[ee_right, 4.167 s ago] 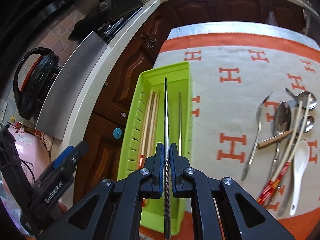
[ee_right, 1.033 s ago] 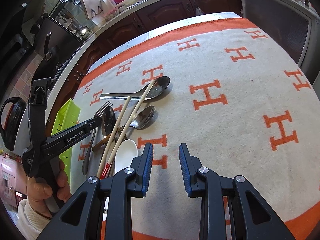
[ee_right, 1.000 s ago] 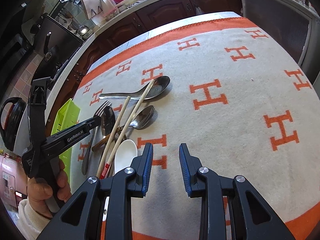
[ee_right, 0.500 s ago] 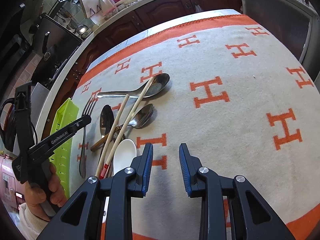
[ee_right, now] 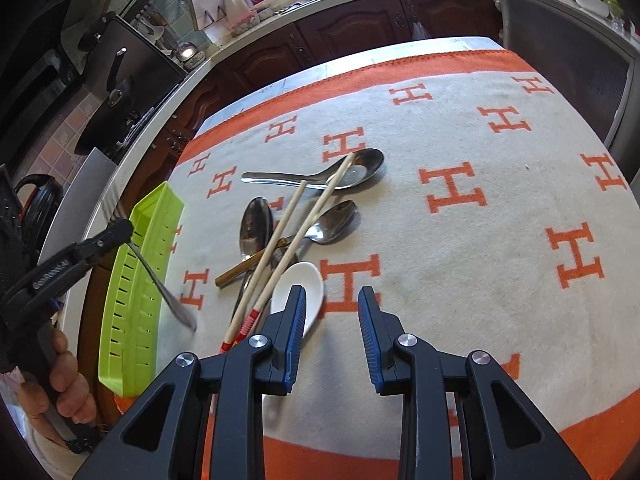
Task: Organize utensils
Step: 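Carry the fork into the tray and open the left tool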
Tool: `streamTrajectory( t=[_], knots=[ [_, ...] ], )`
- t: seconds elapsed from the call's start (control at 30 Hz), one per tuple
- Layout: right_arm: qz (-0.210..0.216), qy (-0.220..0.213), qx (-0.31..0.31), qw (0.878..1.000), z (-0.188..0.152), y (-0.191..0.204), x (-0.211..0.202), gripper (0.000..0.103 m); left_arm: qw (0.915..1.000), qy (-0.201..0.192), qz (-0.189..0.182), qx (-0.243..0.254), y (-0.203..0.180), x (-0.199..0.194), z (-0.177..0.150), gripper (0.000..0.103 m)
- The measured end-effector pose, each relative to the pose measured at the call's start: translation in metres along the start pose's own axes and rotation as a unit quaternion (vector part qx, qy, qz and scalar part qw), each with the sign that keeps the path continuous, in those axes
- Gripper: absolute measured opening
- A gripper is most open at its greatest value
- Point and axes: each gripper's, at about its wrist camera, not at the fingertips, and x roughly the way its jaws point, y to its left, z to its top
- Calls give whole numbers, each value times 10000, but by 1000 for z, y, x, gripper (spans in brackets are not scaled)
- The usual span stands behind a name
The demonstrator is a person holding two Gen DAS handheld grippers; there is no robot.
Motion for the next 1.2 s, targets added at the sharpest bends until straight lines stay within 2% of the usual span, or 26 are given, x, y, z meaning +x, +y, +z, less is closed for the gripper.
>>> streamTrajectory(
  t=[0.33,0.6,0.8,0.97,1.2],
  knots=[
    [4,107,-106,9999,-12,13,-1,27,9986,-441,32,-299,37,-76,-5,1],
    [-225,162,-146,9995,-5,10,25,27,9975,-428,433,-367,77,-117,-8,1],
    [-375,210,-291,9987,-1,16,45,27,9968,104,665,-442,107,-102,-20,1],
    [-491,127,-544,9972,1,26,52,27,9944,552,824,-360,119,-70,-32,1],
    [-595,40,-798,9950,-2,32,54,27,9909,870,951,-388,127,-25,-36,1]
  ],
)
